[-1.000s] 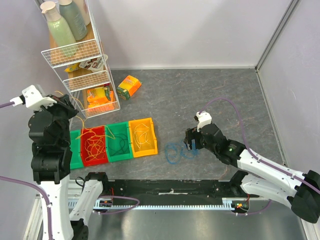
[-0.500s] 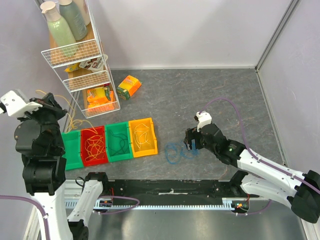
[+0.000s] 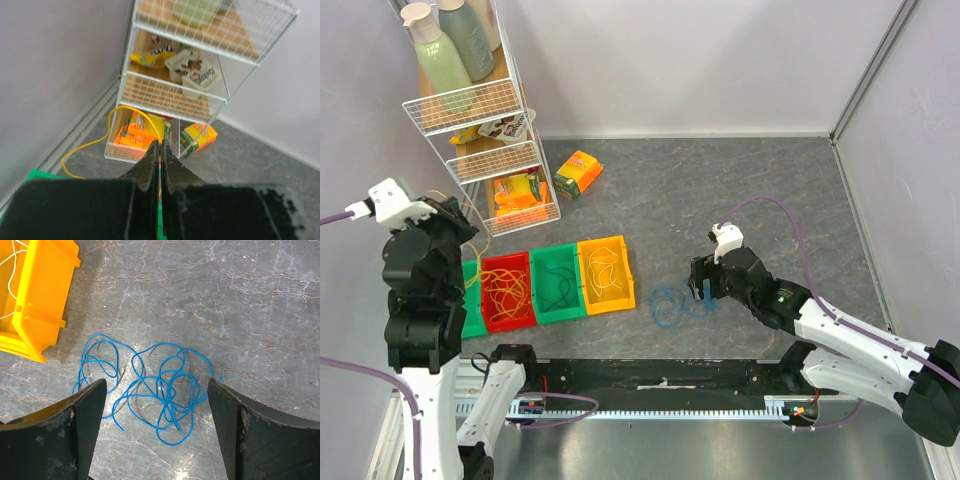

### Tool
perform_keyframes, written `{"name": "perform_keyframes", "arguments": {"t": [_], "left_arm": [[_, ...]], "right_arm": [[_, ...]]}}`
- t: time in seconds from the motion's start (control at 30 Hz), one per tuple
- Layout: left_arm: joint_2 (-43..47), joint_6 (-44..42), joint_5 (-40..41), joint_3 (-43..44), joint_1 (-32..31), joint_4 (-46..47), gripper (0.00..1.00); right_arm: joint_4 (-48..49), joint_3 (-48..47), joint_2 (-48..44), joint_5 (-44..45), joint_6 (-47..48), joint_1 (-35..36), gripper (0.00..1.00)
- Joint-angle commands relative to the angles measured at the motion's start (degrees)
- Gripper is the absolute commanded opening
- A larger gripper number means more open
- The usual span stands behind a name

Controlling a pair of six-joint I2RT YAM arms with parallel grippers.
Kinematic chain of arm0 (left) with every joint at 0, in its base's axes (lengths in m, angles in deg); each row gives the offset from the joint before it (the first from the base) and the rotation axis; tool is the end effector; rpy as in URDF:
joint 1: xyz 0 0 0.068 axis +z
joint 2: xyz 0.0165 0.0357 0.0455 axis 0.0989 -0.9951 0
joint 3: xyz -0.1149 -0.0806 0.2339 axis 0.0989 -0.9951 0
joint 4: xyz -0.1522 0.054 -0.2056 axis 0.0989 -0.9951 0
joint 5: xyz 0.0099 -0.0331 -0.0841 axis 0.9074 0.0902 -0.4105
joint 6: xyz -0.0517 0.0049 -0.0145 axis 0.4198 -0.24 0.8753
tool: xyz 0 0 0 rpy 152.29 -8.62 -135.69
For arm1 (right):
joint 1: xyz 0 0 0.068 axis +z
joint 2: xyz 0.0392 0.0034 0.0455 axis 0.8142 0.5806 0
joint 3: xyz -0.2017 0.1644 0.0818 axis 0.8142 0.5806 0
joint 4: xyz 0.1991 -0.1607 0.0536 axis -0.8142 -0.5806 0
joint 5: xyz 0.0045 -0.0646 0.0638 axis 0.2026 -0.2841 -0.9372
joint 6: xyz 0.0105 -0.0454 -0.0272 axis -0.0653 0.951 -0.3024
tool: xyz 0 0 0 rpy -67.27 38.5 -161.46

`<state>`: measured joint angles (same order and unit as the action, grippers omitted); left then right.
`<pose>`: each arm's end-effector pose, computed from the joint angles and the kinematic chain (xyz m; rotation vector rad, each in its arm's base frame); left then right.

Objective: Untangle the cables

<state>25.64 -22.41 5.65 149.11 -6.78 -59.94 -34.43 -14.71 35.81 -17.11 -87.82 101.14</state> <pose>0.0800 0.0117 0.4639 -0.5169 1.4736 0.0413 0.1448 0.1418 0.2254 -0.2288 2.1982 0.4981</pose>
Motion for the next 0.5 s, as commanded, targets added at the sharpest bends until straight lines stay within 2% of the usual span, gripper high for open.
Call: {"name": "perform_keyframes", "arguments": {"t": [0.0, 0.13, 0.23, 0.47], "left_arm": [[-0.69, 3.66, -3.82, -3.68, -0.13, 0.64, 0.02], [-2.18, 5.33, -4.36, -6.06, -0.13, 1.78, 0.02], [-2.8, 6.65, -0.94, -9.05, -0.13, 2.57, 0.02], [-0.96, 17.54, 6.53, -14.94, 0.05, -5.07, 0.01]], "right_arm": [[1.79, 0.33, 0.18, -0.16, -0.58, -0.14, 0.89], [1.79, 0.24, 0.28, -0.16, -0.84, -0.14, 0.89], [1.88, 0.5, 0.01, -0.08, -0.84, -0.14, 0.89], [1.79, 1.12, -0.17, 0.01, -0.75, -0.14, 0.89]]}}
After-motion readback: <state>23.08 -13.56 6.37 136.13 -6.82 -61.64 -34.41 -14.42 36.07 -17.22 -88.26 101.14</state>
